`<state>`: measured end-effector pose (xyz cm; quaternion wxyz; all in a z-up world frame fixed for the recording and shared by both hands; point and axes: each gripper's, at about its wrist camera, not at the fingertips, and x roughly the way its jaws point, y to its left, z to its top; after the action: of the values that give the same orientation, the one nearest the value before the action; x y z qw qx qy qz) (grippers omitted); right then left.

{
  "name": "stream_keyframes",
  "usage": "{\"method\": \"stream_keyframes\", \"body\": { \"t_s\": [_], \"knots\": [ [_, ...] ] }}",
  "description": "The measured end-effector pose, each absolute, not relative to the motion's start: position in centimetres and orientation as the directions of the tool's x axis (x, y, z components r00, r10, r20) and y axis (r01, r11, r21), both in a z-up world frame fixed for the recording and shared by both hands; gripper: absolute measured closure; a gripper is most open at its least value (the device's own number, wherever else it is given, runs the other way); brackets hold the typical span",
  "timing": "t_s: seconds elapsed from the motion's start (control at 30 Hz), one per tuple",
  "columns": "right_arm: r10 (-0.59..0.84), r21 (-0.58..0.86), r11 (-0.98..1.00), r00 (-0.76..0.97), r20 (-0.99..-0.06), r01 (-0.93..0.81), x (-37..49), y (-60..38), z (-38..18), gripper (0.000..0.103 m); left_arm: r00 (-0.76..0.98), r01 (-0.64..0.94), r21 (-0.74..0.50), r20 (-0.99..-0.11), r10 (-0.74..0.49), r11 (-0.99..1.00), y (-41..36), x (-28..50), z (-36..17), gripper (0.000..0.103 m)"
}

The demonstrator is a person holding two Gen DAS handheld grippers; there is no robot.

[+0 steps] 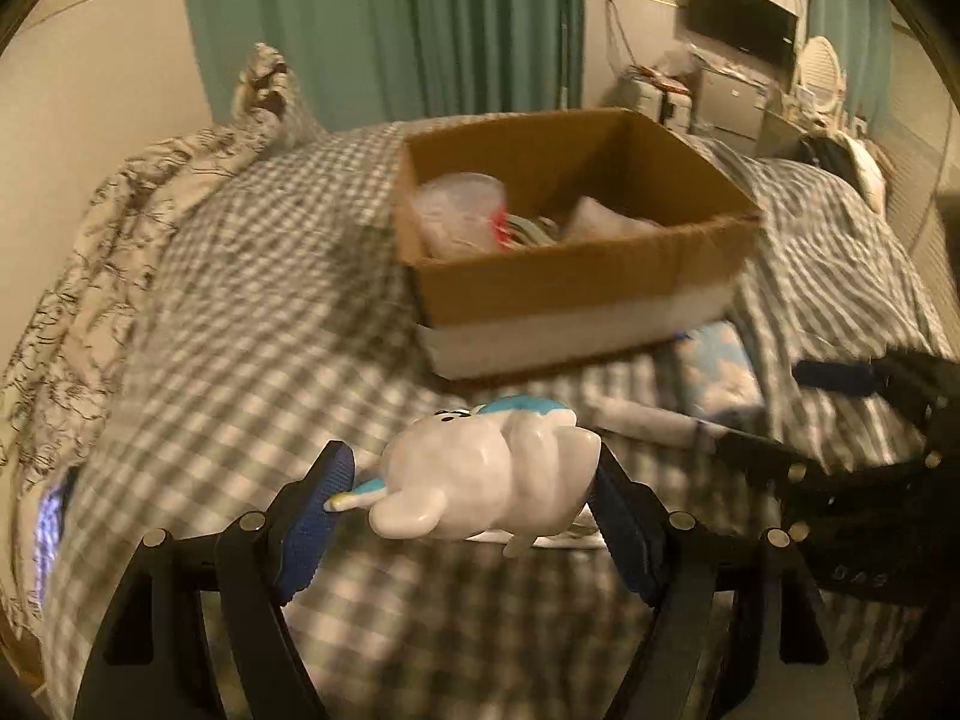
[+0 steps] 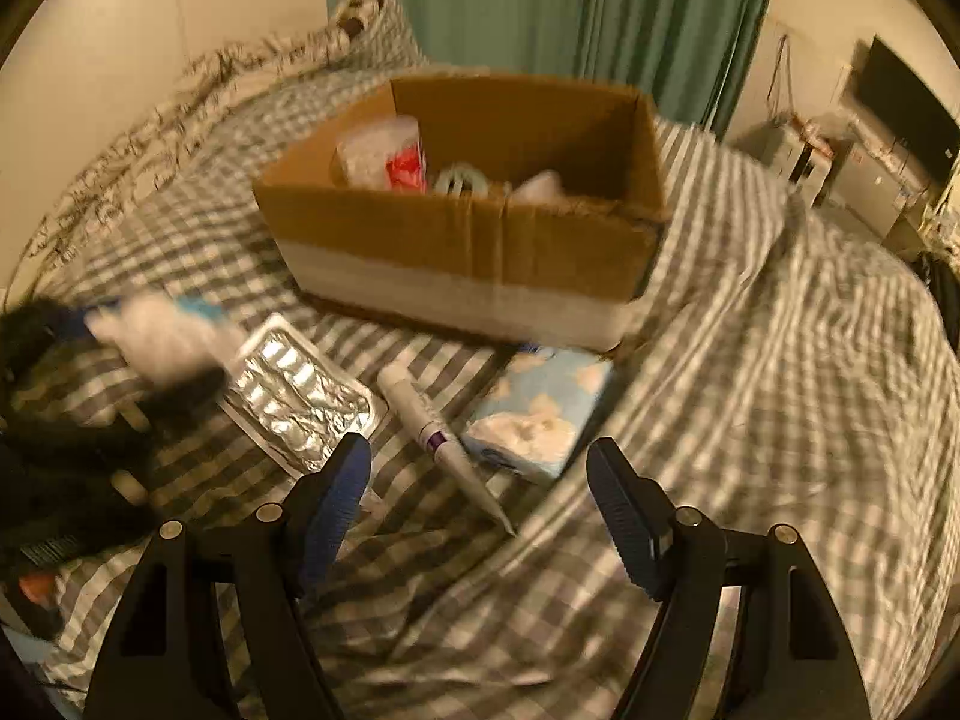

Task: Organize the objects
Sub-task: 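Grasp the white toothbrush-holder figure with the left tool, then grasp the white tube with the right tool and lift it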

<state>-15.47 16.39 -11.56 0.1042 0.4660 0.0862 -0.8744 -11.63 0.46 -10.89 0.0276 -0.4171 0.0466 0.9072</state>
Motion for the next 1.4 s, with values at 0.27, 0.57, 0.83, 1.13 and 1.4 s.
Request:
{"method": "stream_keyframes", "body": {
  "t_s": [0.27, 0.57, 0.83, 1.13, 1.4],
  "knots": [
    [-0.030, -0.076, -0.967, -0.406, -0.913, 0.243, -17.1, 15.6, -15.5, 0.034, -0.616, -0.094, 0.033, -0.787, 0.032, -0.995, -0.7, -11.9, -12.9, 0.024],
    [-0.117, -0.008, -0.949, -0.377, -0.919, 0.315, -16.4, 13.1, -15.5, 0.050, -0.604, -0.100, -0.020, -0.794, 0.076, -0.995, -1.6, -12.2, -13.5, 0.024],
    [-0.064, -0.068, -0.946, -0.385, -0.921, 0.318, -17.8, 11.7, -16.2, 0.079, -0.603, -0.100, -0.021, -0.794, 0.077, -0.995, -1.6, -12.1, -13.5, 0.024],
    [-0.119, -0.026, -0.947, -0.426, -0.897, 0.319, -14.9, 12.4, -13.9, 0.087, -0.607, -0.094, -0.028, -0.791, 0.080, -0.995, -1.5, -11.4, -12.9, 0.024],
    [-0.161, -0.028, -0.937, -0.503, -0.849, 0.347, -12.3, 12.0, -10.3, 0.088, -0.626, -0.116, -0.027, -0.774, 0.094, -0.993, -0.9, -9.8, -10.9, 0.024]
  ]
}}
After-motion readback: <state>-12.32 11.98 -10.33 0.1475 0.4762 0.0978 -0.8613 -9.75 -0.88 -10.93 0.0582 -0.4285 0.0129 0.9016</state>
